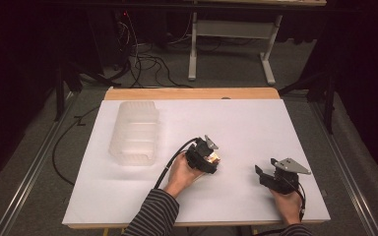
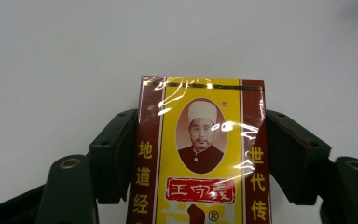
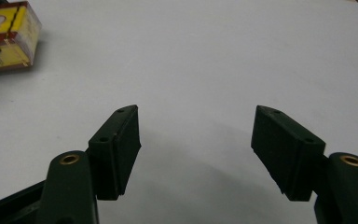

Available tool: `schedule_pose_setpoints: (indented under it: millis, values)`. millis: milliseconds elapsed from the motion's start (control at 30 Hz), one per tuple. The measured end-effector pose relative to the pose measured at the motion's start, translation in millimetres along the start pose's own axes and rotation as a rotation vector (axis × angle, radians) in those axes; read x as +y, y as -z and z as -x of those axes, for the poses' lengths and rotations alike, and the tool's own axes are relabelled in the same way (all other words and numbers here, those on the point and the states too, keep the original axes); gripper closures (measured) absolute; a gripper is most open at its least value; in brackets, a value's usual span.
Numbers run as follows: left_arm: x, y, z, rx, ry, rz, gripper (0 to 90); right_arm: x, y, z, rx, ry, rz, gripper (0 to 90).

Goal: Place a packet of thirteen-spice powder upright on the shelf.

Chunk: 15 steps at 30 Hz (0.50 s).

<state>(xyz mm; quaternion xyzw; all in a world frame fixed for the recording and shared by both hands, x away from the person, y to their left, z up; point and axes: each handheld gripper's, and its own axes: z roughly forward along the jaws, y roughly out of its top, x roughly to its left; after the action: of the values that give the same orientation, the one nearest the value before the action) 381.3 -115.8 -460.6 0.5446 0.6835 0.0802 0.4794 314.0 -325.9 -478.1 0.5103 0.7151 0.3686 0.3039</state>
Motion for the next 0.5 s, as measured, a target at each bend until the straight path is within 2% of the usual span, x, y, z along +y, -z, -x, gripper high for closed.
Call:
schedule_pose_setpoints:
  millis: [267, 333, 500]
  values:
    - [12.0, 18.9, 1.2, -0.035, 0.006, 0.026, 32.8, 0.3, -0.3, -0.3, -0.003, 0.005, -0.006, 33.0]
    - [17.6, 25.8, 1.7, -0.045, 0.030, 0.044, 32.9, 0.3, -0.5, -0.2, -0.002, 0.006, -0.007, 33.0]
    - [23.1, 33.9, 1.8, -0.054, 0.054, 0.057, 32.9, 0.3, -0.4, -0.3, -0.005, 0.004, -0.006, 33.0]
